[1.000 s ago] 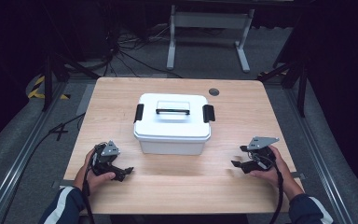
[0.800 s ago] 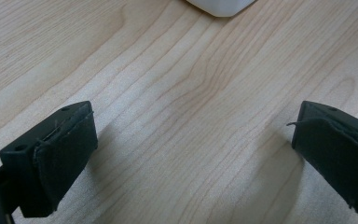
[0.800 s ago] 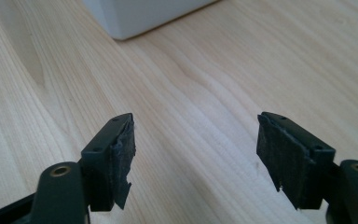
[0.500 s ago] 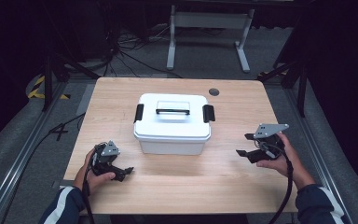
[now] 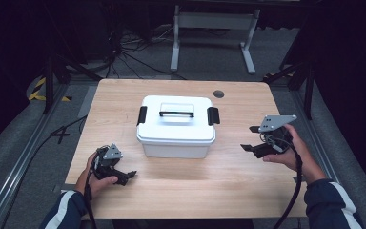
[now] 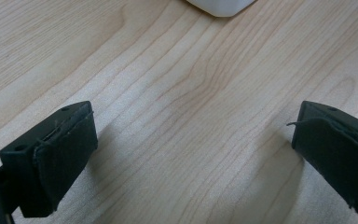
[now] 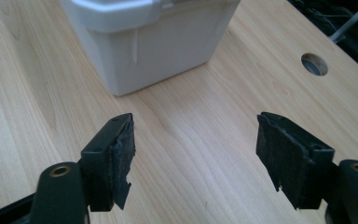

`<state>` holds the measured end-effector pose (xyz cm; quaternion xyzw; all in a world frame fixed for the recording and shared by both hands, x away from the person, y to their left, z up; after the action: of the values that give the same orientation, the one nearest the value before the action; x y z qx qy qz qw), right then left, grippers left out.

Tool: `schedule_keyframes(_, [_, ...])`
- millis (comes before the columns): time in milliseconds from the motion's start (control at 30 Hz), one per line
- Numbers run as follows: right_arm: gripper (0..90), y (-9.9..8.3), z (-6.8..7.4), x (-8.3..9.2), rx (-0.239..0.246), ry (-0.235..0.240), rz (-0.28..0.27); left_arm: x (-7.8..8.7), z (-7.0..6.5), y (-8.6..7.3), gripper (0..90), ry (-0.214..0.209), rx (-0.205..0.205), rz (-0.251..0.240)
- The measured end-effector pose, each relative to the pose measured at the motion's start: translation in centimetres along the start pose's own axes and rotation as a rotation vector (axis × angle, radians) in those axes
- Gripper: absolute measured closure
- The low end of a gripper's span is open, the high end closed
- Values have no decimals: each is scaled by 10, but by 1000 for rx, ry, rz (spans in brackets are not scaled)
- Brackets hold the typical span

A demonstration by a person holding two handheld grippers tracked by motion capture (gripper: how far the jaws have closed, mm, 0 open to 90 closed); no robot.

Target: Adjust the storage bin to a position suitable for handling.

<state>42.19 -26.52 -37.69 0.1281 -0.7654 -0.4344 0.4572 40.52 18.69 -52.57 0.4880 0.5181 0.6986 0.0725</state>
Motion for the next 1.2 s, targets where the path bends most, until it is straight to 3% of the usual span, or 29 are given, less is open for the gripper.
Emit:
schedule_keyframes(500, [302,58,1,1,99,17,-14,0,0,0,5,0,0,0])
schedule_keyframes(700, [339,82,6,-7,162,22,8,0,0,0,5,0,-1,0])
schedule_keyframes(967, [363,102,14,-25,233,63,47,0,0,0,5,0,0,0])
schedule_keyframes(1200, [382,122,21,-42,274,79,63,0,0,0,5,0,0,0])
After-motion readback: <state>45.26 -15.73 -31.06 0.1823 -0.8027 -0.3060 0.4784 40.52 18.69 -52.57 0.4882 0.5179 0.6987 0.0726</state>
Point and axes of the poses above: each handheld gripper's, and its own axes: x roughly backward along the jaws, y roughly out of its top, z roughly to its left, the point moved 6 cm from there along -x, roughly forward along the jaws, and after that the axes turned 9 degrees about -z, right-handed, at the moved point
